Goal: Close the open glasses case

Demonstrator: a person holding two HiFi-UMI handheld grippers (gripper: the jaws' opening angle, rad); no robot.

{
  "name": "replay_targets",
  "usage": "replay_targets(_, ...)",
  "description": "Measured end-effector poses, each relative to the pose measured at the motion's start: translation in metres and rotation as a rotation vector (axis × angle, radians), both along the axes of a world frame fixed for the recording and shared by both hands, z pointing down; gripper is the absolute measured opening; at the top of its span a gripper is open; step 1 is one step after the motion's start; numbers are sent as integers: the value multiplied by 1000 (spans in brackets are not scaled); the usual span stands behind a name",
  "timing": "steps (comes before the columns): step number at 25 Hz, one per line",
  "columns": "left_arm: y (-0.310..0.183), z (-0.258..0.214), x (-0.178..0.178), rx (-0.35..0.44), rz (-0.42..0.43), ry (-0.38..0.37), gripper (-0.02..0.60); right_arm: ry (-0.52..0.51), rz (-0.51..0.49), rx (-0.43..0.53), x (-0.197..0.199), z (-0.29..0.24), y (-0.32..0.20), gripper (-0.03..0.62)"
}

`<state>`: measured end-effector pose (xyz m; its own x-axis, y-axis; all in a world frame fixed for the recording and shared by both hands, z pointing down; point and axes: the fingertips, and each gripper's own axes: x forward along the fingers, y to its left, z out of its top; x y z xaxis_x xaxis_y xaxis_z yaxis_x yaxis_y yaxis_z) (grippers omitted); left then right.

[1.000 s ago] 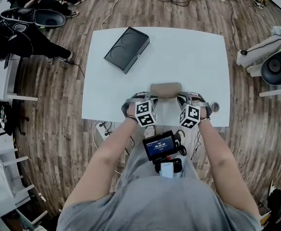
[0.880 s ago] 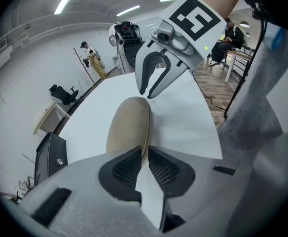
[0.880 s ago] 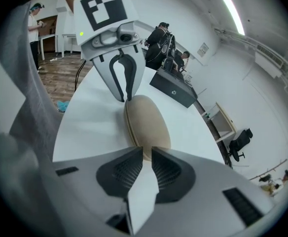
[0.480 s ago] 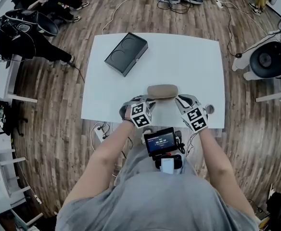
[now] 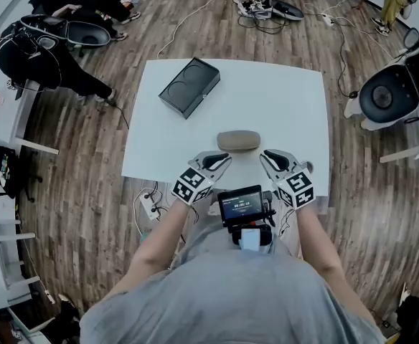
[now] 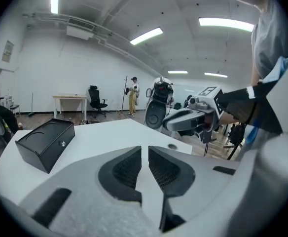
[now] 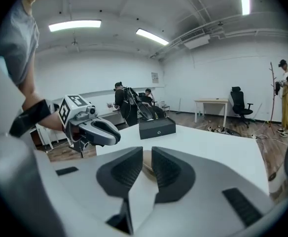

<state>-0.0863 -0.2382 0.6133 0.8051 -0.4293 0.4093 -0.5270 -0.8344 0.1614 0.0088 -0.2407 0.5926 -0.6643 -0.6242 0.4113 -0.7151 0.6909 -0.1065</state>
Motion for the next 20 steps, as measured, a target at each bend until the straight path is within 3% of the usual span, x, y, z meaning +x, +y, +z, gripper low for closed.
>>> replay_targets(4,3,-28,-19,10,-157,110,55,-52,38,29,13,-20,4,58)
replay_targets(7,10,-43,-35,35,-246,140,55,-96,69,40,27,-32,9,58)
replay_targets(11,25,-62,-38,82,-238,117,55,-104,52,62,37,-46,21,58)
replay_targets(14,28,-72,-34,83,-237,143,55,-115,21,72,38,-56,29,58)
replay_targets(20,23,-78,-2,109,-214,137,55,-145,2,74,64,-65,32,57)
